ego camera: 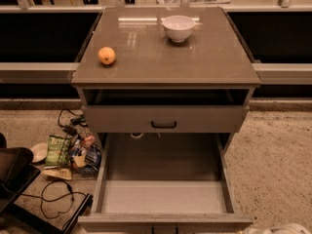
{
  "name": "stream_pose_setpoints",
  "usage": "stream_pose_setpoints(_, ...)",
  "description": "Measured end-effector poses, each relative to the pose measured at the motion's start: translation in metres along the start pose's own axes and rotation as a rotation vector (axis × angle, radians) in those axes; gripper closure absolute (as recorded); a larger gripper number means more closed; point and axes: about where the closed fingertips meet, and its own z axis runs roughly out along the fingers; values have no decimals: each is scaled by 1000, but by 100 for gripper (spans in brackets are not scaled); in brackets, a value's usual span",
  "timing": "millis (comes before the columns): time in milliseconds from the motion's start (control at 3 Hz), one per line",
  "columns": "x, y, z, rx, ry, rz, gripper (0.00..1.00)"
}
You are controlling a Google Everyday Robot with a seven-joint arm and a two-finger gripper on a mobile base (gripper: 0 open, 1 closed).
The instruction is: Close middle drawer
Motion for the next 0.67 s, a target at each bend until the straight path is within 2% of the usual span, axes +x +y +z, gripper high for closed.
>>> stream_pose_setpoints(333,-16,-7,19,-4,-28,-53,100)
stream_pose_setpoints(667,-34,-26,25,7,-41,-105,100)
